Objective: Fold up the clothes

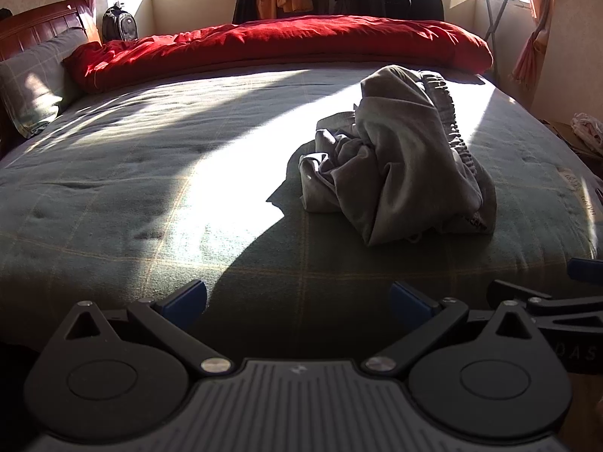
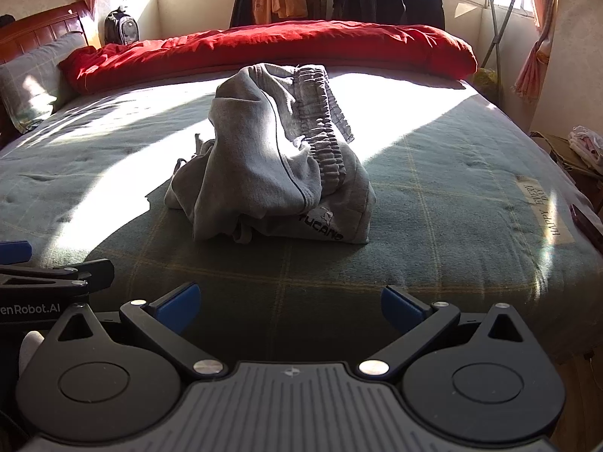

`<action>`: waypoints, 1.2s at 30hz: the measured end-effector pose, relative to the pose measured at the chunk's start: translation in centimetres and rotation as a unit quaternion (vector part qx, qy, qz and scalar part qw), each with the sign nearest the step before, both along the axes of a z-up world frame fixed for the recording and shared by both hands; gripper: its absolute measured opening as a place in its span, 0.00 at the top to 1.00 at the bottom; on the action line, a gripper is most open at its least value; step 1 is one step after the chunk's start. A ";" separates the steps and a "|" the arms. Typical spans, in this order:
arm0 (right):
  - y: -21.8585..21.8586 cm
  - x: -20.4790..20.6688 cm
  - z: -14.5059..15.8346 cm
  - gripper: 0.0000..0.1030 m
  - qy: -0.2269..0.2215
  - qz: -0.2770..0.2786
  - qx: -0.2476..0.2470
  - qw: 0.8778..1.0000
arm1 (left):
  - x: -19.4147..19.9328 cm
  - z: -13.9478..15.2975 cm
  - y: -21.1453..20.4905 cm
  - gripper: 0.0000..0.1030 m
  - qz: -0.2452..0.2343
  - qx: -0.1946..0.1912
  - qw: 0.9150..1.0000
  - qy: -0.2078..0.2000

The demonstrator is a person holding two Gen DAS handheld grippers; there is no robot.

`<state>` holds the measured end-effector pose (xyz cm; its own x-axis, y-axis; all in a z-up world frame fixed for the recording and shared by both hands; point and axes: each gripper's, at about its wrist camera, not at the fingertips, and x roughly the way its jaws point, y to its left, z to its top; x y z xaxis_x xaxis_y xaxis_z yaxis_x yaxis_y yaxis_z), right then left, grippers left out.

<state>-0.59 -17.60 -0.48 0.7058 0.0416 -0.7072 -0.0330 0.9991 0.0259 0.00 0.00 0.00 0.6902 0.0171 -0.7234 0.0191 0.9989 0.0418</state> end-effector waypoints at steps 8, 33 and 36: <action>0.2 0.1 -0.1 0.00 0.001 0.000 0.001 1.000 | 0.1 -0.2 0.0 0.01 0.000 0.001 1.000 -0.003; 0.2 0.0 0.0 0.00 0.003 0.016 0.008 1.000 | -0.2 0.2 0.4 0.00 0.005 0.002 1.000 -0.010; 0.0 -0.1 0.1 0.00 0.002 0.017 0.011 1.000 | -0.4 0.3 0.3 0.01 0.007 0.003 1.000 -0.013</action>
